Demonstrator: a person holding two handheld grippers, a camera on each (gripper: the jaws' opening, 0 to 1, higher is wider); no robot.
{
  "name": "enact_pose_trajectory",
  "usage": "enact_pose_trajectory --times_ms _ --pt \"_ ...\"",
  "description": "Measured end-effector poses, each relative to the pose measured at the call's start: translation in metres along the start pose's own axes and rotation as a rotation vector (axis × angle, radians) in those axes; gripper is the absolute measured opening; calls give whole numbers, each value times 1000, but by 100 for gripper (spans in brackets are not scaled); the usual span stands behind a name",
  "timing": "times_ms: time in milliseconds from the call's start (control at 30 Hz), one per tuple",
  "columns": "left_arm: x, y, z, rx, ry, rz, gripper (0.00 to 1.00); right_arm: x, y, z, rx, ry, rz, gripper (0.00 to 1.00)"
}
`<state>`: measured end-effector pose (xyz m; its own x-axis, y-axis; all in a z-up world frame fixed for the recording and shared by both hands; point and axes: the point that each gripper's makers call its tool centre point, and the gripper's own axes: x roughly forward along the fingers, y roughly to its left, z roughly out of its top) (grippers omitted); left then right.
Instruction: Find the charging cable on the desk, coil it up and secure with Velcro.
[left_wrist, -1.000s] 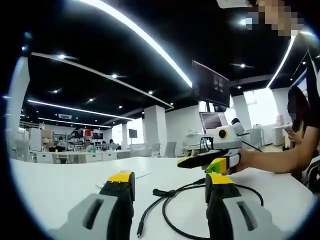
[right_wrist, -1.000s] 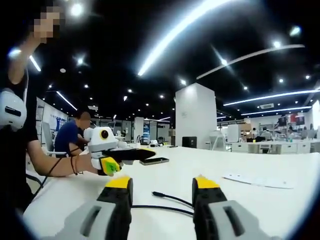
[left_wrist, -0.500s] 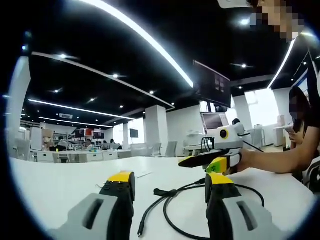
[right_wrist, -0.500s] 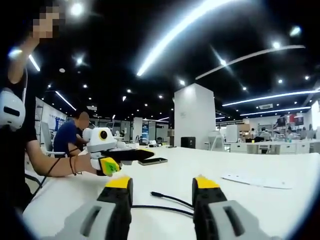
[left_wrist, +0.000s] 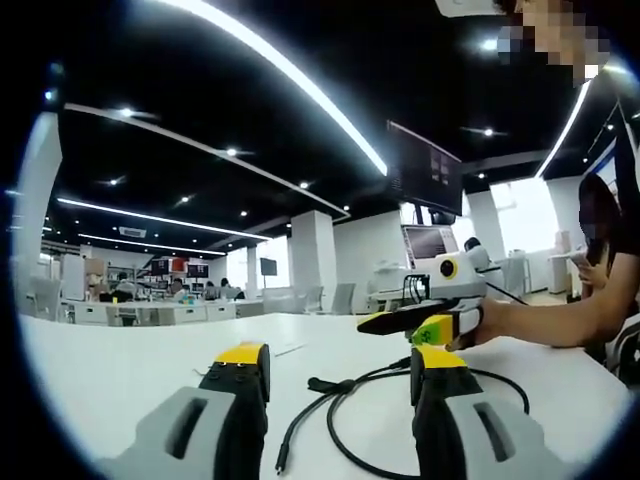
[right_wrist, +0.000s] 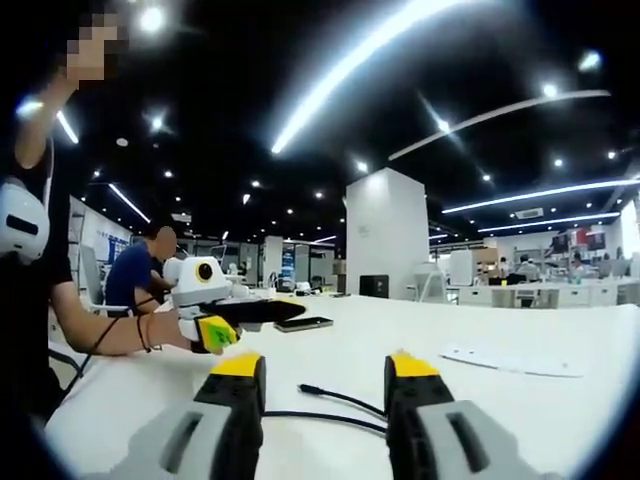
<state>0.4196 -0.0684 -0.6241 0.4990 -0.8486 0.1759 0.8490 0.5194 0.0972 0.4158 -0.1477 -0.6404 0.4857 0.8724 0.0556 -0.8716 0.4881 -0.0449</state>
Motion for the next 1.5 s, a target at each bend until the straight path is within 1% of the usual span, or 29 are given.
enact_pose_trajectory --times_ms 233,700,1167,1500 --pt "1 -3 1 -1 -4 1 57 0 0 0 -1 -1 -3 48" --pt "3 -2 0 -1 -8 0 57 -1 -3 -3 1 3 -9 48" --pt "4 -5 0 -4 -11 2 57 -3 -4 -1 5 -9 -13 48" --pt "3 -3 -1 -4 -10 3 57 -2 -5 -1 5 -11 -15 48"
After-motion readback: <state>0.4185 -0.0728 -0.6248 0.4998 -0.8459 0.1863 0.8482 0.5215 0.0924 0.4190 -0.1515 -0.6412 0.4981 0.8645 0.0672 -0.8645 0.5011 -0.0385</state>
